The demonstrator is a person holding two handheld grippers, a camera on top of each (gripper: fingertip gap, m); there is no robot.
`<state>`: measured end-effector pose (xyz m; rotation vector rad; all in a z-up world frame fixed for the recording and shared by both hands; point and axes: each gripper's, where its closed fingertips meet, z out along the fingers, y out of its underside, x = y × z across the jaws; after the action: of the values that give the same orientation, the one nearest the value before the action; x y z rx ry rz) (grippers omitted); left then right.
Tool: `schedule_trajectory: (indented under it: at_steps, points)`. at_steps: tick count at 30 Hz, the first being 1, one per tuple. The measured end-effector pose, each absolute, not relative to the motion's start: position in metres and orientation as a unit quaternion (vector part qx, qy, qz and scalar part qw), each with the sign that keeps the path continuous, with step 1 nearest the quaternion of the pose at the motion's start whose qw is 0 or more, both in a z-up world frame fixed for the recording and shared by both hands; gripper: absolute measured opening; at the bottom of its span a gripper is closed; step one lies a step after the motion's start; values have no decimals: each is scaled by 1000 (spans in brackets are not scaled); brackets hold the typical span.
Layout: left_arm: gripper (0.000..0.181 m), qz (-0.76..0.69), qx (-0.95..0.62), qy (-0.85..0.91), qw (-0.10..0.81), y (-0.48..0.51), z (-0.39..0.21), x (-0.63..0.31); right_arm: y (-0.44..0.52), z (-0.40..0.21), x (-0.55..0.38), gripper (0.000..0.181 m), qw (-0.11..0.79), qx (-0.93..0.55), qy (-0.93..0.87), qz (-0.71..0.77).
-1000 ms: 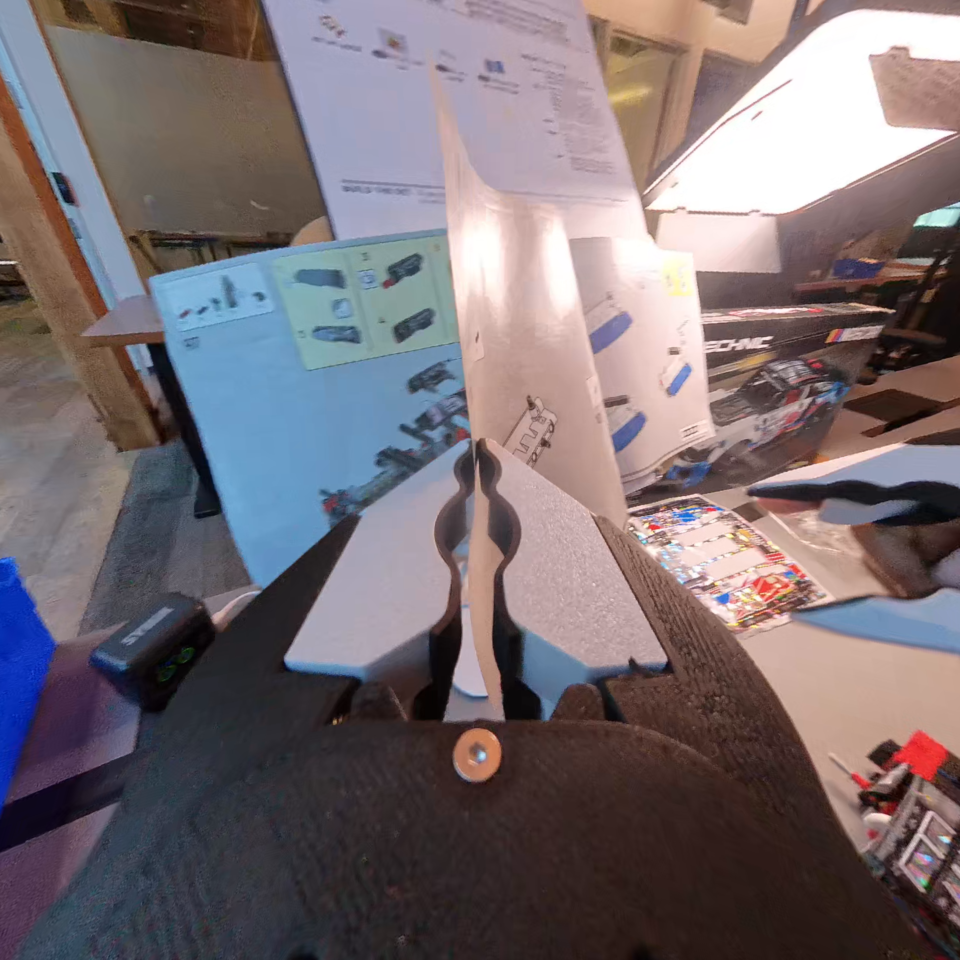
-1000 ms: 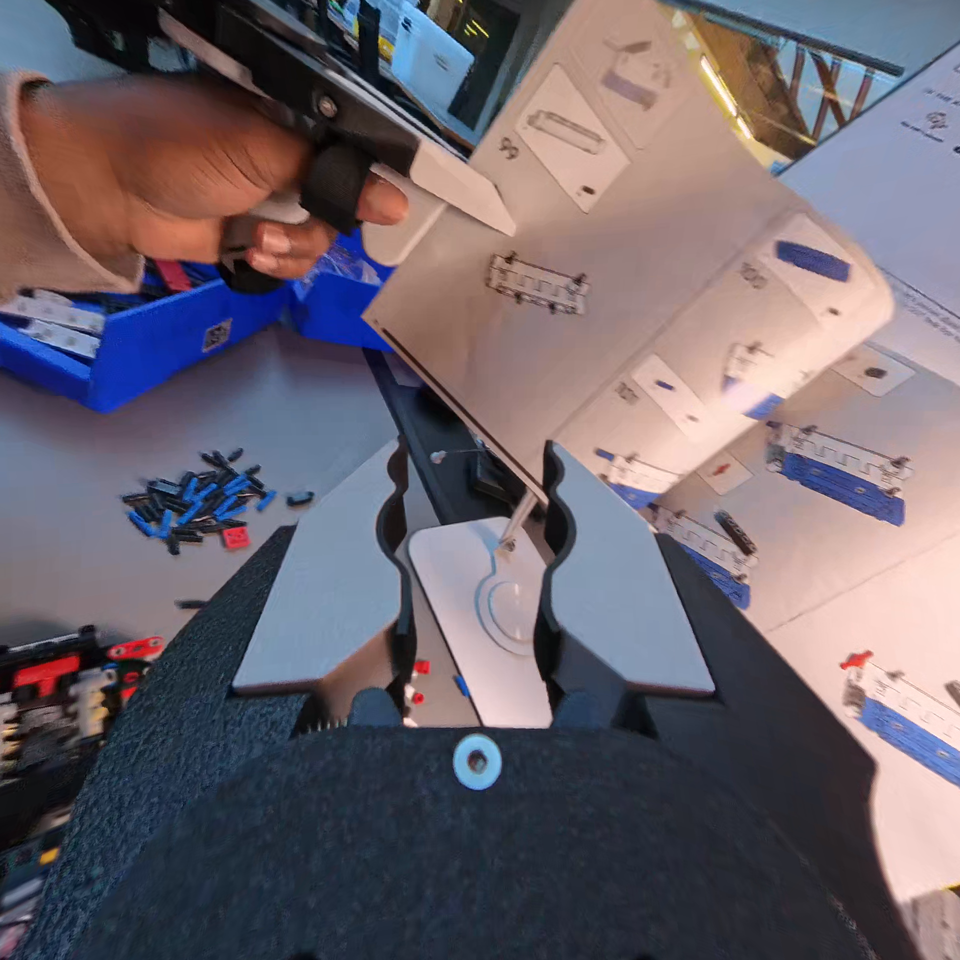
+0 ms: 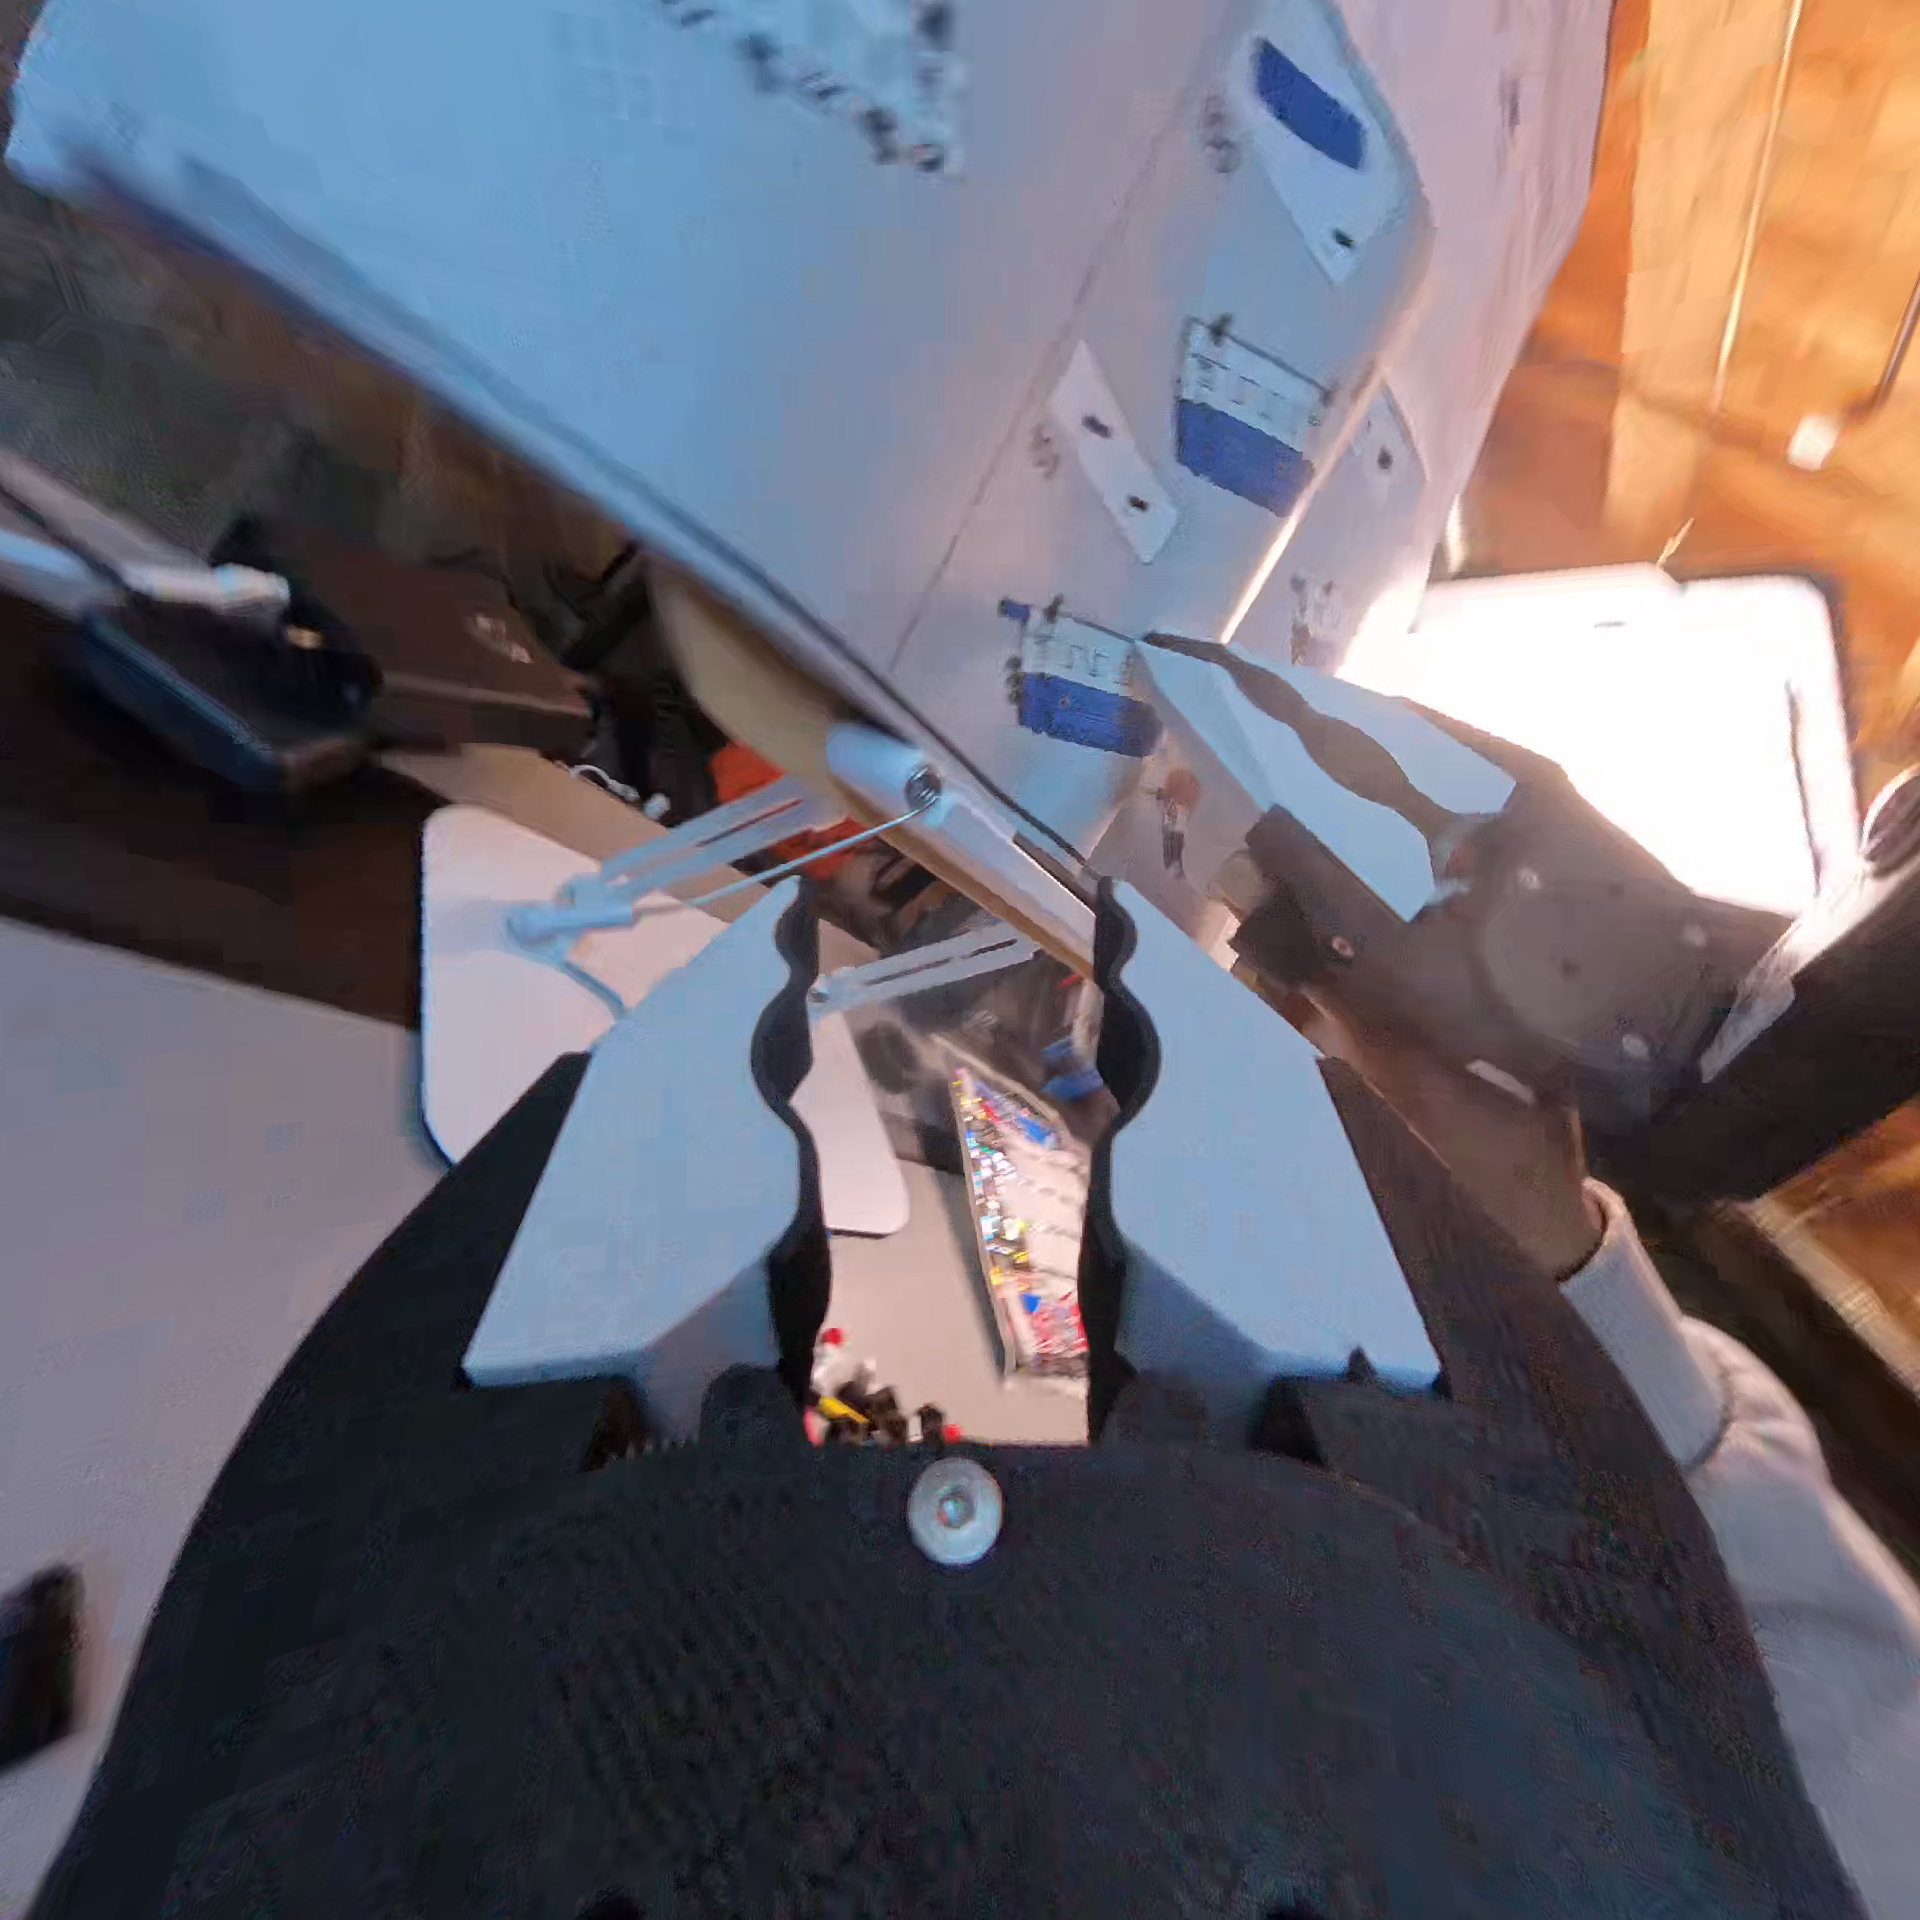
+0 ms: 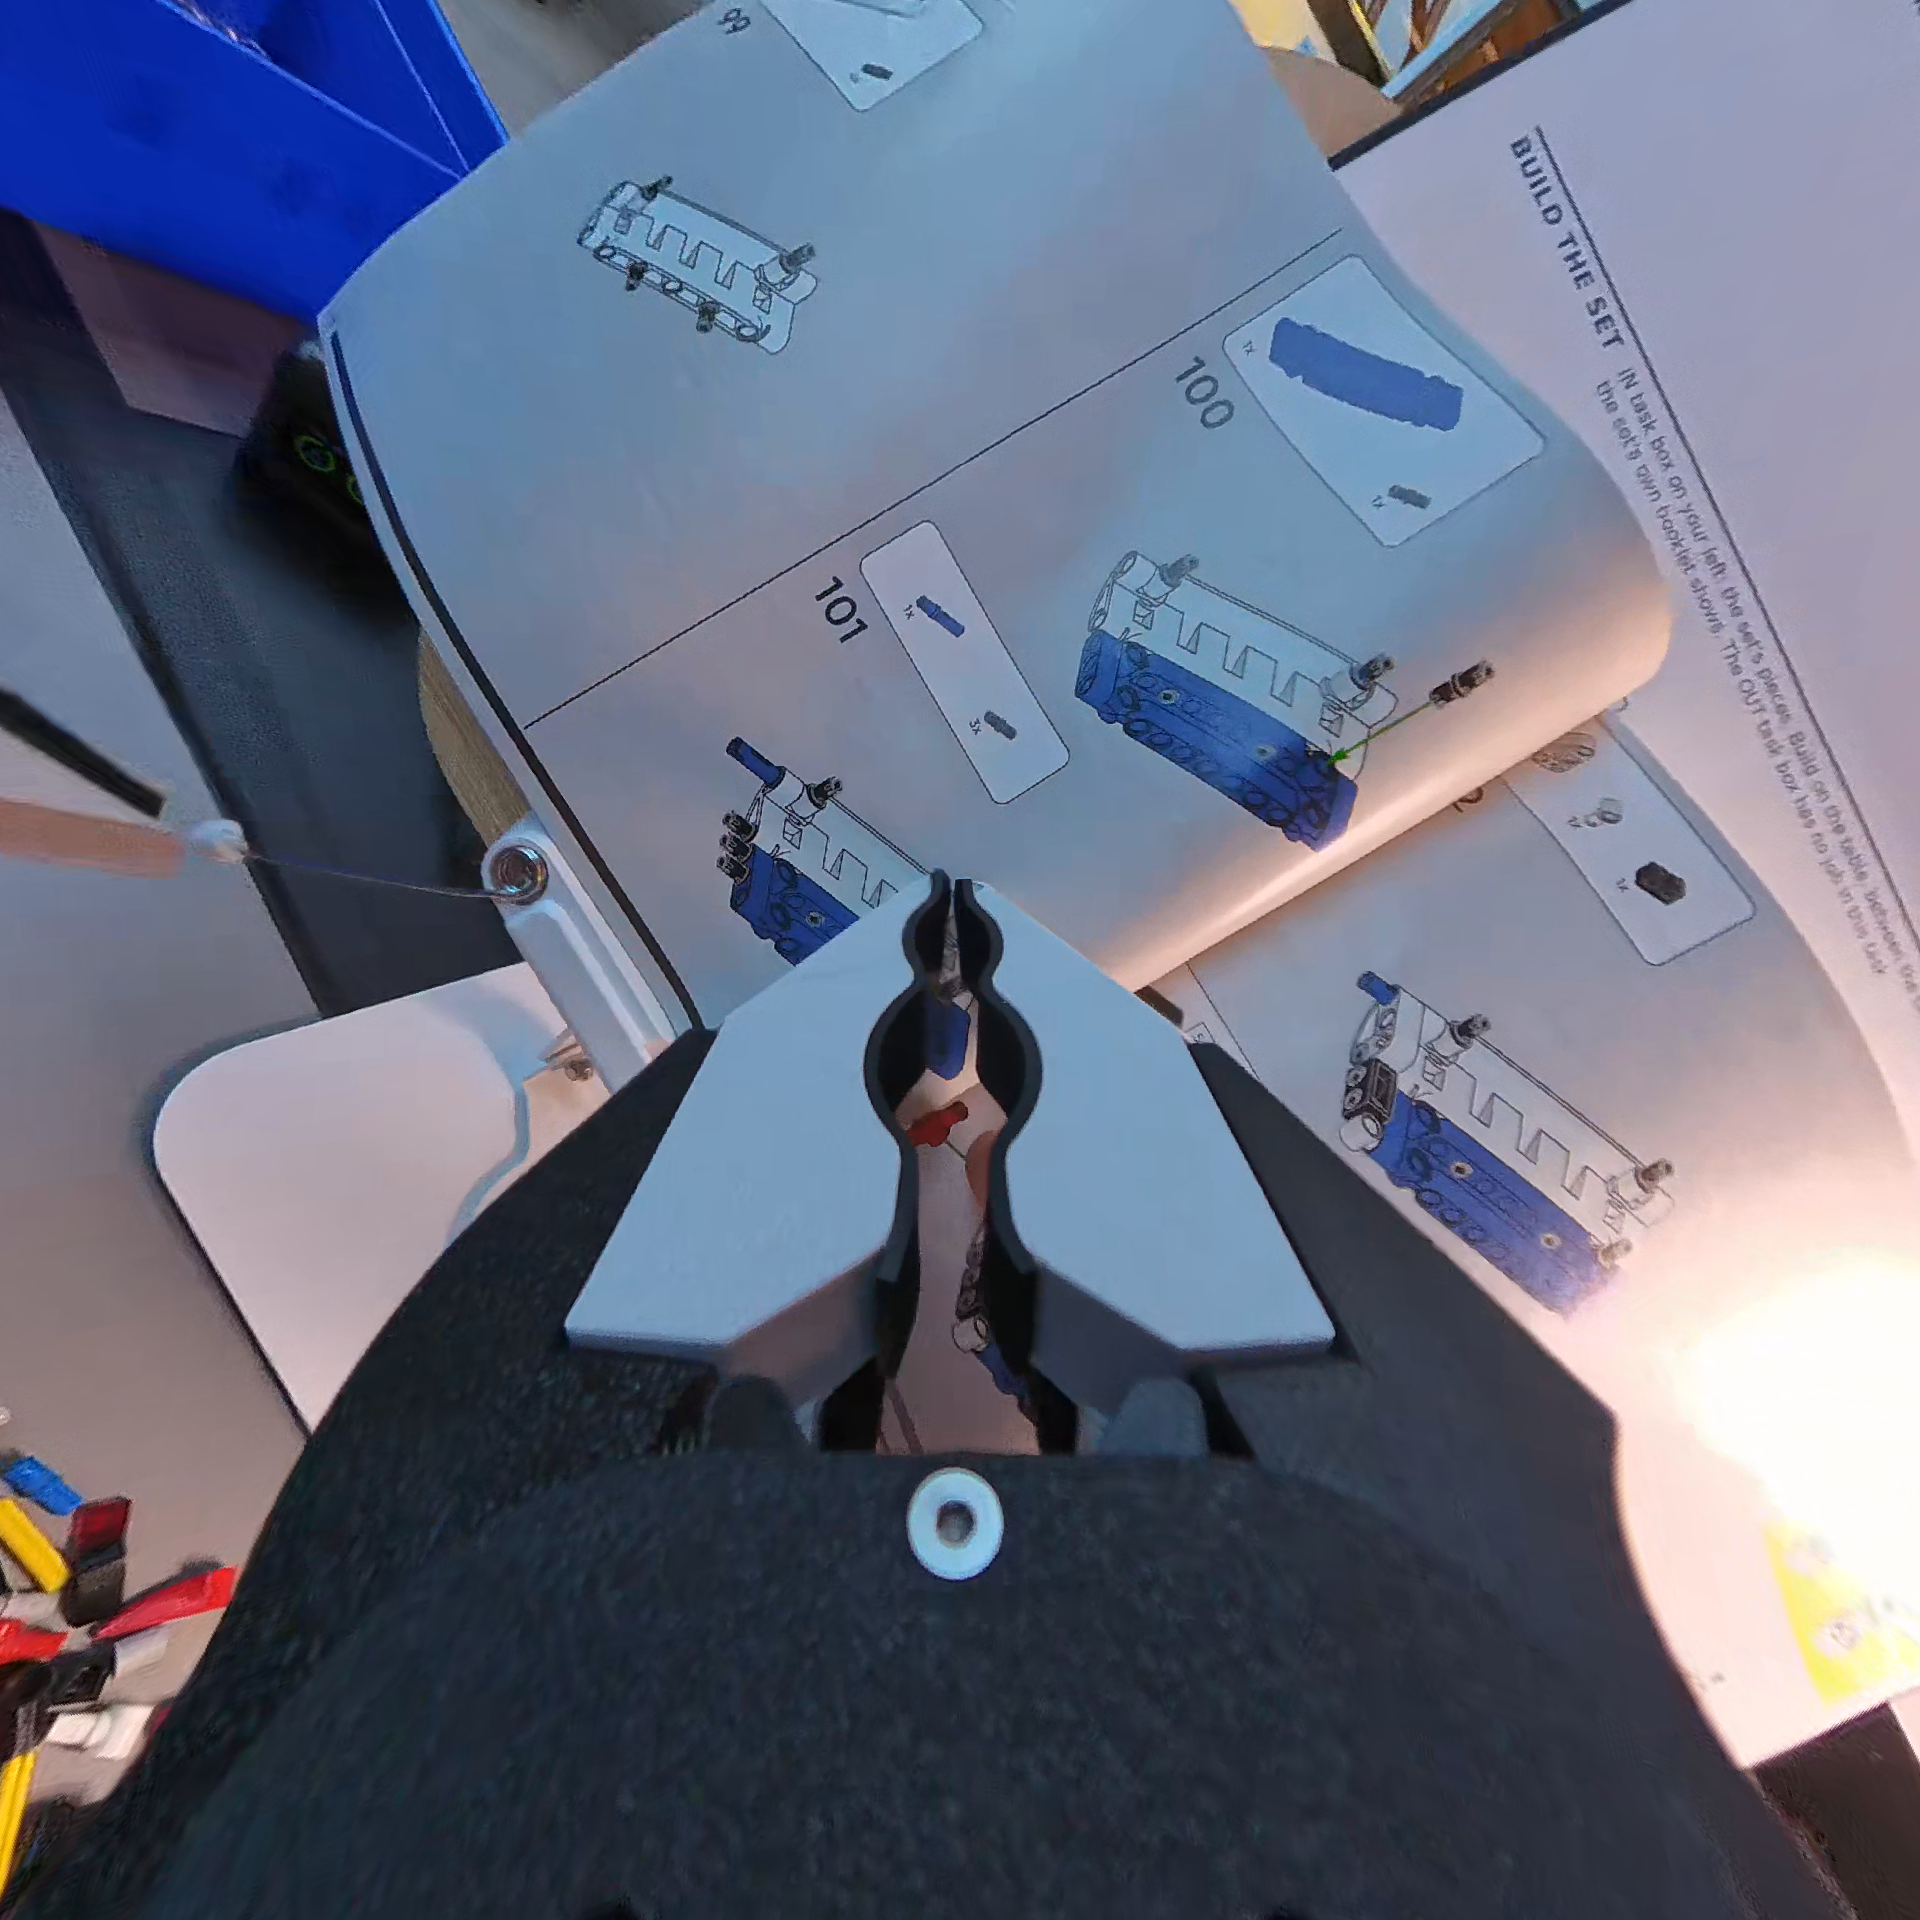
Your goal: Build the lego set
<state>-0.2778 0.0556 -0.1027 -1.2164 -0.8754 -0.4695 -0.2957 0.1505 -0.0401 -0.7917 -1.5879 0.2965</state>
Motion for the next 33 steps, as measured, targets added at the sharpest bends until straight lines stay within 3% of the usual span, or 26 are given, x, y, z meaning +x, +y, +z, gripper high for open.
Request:
schedule_trajectory:
  at_steps: [1,4,7,9,10,11,14,17,23,33]
  points:
    - [51,-244,-511,-432,702,54,-114,-281,150,-40,-296,0,618,-349,-691,138]
    - [63,-309,-421,-509,685,56,-132,-301,150,-39,-295,0,604,-368,-690,157]
    - [61,-347,-375,-555,656,69,-151,-319,150,-39,-295,0,595,-377,-689,168]
    - [44,-389,-321,-559,658,75,-150,-328,150,-40,-295,0,590,-378,-692,175]
    - [19,-407,-299,-541,672,75,-142,-331,150,-40,-294,0,588,-378,-692,178]
    - [11,-405,-288,-526,690,71,-132,-334,150,-40,-294,0,586,-380,-693,180]
    - [1,-341,-325,-493,731,58,-98,-331,150,-40,-294,0,582,-380,-696,180]
    - [0,-190,-486,-416,745,68,-63,-319,149,-43,-296,0,573,-384,-698,191]
    - [0,36,-729,-159,665,127,-49,-294,145,-46,-297,0,568,-386,-696,207]
    - [0,189,-770,46,608,142,-60,-272,166,-36,-245,11,545,-435,-623,356]
